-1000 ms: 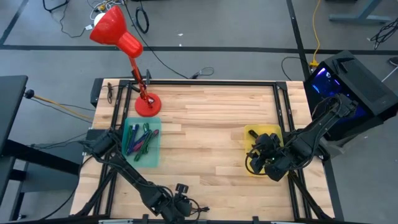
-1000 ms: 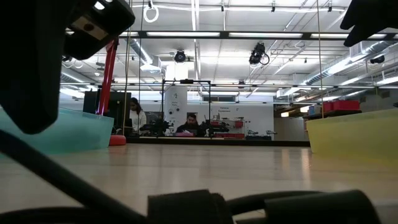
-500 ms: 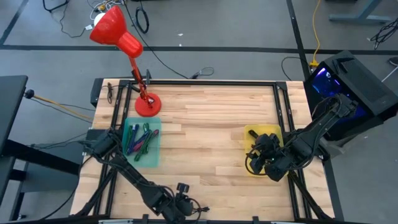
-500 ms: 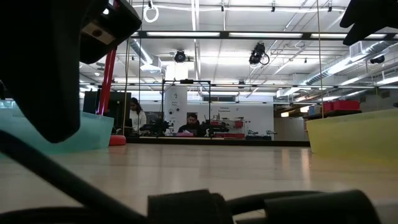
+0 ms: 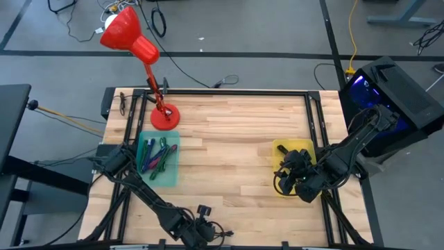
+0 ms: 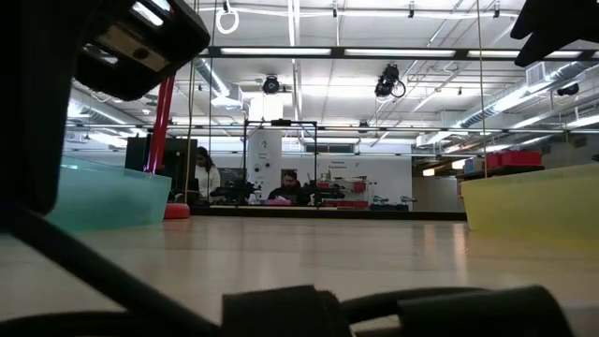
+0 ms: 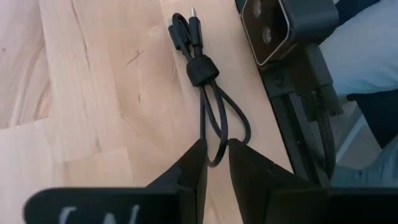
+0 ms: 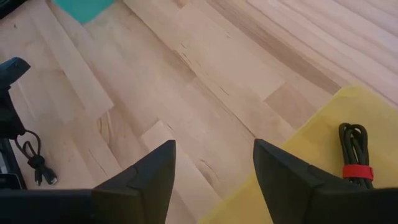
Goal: Pick & Place USB Port
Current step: Put the black charger cable into the yellow bin
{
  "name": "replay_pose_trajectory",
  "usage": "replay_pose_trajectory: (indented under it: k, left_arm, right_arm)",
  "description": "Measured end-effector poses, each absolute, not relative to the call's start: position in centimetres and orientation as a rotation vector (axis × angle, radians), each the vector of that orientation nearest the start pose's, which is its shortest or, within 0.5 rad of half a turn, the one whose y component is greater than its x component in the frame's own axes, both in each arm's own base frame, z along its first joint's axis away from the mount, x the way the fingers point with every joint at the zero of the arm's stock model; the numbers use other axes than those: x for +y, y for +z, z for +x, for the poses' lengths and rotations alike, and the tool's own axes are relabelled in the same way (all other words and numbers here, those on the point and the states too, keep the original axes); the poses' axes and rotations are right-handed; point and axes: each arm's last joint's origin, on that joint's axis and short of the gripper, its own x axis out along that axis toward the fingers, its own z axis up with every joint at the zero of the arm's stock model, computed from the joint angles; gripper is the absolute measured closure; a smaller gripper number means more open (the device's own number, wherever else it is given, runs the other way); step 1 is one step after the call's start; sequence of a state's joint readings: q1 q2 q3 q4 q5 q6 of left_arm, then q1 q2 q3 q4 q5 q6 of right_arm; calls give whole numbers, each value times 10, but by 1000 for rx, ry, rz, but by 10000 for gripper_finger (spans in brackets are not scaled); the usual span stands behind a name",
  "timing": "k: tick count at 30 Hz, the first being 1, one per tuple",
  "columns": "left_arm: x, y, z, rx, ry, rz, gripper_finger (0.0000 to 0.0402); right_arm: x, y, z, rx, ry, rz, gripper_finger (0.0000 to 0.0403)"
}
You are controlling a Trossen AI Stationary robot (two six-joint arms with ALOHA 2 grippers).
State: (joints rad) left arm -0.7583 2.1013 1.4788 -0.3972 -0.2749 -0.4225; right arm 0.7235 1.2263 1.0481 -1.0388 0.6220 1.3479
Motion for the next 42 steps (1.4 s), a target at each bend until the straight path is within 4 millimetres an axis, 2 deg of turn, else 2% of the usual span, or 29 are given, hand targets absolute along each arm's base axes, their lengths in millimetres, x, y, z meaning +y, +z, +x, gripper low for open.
replay_pose_trajectory:
  k: [7, 12, 15, 19, 24, 27, 30, 35, 38, 42]
  left_arm:
    - [-294, 136, 328, 989, -240, 151, 346]
    - [-294, 133, 330, 998, -263, 168, 389]
    - [-293, 135, 329, 993, -254, 179, 391]
    - [-291, 141, 330, 972, -200, 213, 395]
    - [-284, 170, 328, 916, -65, 276, 395]
    - [-277, 183, 329, 879, 15, 317, 395]
    - [-269, 195, 334, 852, 32, 332, 395]
    - [-250, 194, 347, 870, 77, 377, 395]
    - [-238, 194, 354, 883, 97, 391, 395]
    - [-227, 198, 360, 892, 97, 425, 395]
  right_arm:
    - [129, 282, 172, 782, -516, 488, 188]
    - [129, 282, 172, 764, -522, 479, 188]
    - [129, 283, 172, 764, -522, 478, 188]
    - [129, 283, 173, 762, -522, 481, 188]
    - [134, 278, 178, 764, -521, 481, 188]
    - [143, 273, 188, 748, -481, 497, 188]
    - [157, 270, 206, 737, -353, 499, 188]
    - [178, 264, 241, 674, -114, 471, 188]
    - [181, 252, 257, 692, -49, 428, 188]
    - [174, 238, 270, 742, -74, 417, 188]
